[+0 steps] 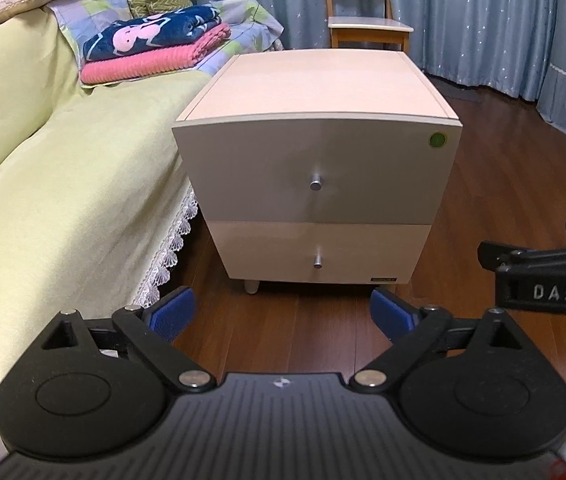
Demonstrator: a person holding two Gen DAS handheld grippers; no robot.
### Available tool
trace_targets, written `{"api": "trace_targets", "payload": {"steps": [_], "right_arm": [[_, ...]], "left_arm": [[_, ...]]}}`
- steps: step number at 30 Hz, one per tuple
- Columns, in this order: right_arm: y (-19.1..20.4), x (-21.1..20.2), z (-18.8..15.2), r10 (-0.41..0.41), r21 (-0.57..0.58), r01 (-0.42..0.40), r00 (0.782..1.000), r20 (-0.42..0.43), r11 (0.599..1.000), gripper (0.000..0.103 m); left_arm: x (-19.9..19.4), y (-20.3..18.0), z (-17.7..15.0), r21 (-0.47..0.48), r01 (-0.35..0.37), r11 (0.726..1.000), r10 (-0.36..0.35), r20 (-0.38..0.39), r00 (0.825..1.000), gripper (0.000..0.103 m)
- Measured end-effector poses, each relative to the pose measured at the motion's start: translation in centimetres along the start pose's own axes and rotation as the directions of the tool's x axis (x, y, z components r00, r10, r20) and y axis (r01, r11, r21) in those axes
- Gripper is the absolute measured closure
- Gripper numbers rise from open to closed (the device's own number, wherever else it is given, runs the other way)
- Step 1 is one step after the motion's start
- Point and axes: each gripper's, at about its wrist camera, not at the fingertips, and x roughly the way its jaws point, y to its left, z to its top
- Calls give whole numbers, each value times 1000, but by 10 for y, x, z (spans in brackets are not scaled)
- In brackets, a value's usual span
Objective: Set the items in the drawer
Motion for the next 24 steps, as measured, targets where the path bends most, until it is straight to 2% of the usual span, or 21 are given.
{"api": "trace_targets", "payload": {"steps": [7, 13, 22, 24], "right_arm": [[2, 2, 4, 46, 41, -45, 999, -21, 998, 1], [4, 12, 5, 75, 37, -74, 997, -31, 997, 1], [11, 31, 12, 88, 35, -86, 995, -47, 996, 1], [12, 37, 14, 86, 34, -85, 995, -51, 996, 1]], "left_arm": [[0, 10, -4, -43, -6, 999, 5, -12, 1000, 8], [-5, 17, -5, -54, -33, 998, 33, 12, 999, 8], [1, 27, -2, -73, -94, 993, 94, -2, 996, 8], [5, 29, -1, -72, -90, 993, 89, -5, 996, 8]]}}
